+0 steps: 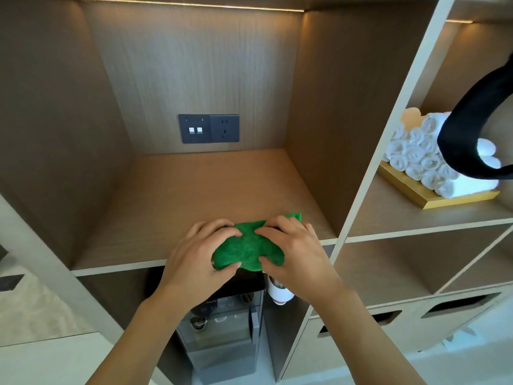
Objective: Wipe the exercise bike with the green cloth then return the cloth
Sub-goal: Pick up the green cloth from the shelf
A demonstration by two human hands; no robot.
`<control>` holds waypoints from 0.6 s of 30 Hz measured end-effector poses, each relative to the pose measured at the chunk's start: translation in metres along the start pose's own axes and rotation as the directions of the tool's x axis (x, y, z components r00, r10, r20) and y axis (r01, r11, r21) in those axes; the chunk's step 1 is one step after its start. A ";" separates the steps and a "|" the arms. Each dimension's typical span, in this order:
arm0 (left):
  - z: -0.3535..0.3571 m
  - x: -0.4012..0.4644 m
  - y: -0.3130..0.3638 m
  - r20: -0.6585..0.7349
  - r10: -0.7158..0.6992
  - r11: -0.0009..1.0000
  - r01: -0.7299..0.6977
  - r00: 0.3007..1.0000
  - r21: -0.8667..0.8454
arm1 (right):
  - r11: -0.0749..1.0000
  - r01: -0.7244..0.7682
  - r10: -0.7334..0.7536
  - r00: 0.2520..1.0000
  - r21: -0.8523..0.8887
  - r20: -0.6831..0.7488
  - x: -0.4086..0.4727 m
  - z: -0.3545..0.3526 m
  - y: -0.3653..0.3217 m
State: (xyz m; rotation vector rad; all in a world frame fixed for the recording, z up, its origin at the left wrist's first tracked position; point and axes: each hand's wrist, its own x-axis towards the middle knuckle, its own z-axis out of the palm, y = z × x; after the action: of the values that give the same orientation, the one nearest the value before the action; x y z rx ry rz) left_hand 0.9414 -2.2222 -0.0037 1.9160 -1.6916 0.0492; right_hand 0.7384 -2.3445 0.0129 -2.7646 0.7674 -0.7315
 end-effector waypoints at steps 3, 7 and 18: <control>-0.001 -0.001 0.002 0.001 -0.003 1.000 0.003 1.000 -0.002 | 0.999 0.031 -0.032 0.995 -0.007 -0.094 -0.004 0.011 0.004; 0.000 -0.019 0.012 -0.007 -0.056 0.996 0.055 0.998 -0.071 | 0.997 0.067 -0.056 0.980 0.049 -0.191 -0.010 0.021 0.008; 0.014 -0.121 0.042 -0.095 -0.330 0.939 0.316 0.939 -0.133 | 0.965 0.202 -0.188 0.977 0.167 -0.097 -0.061 0.048 -0.003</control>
State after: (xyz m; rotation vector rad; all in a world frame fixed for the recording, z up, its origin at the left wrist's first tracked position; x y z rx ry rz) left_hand 0.8746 -2.1212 -0.0466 2.0358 -1.2584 -0.0630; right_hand 0.7184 -2.3081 -0.0531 -2.6873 0.4221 -0.9056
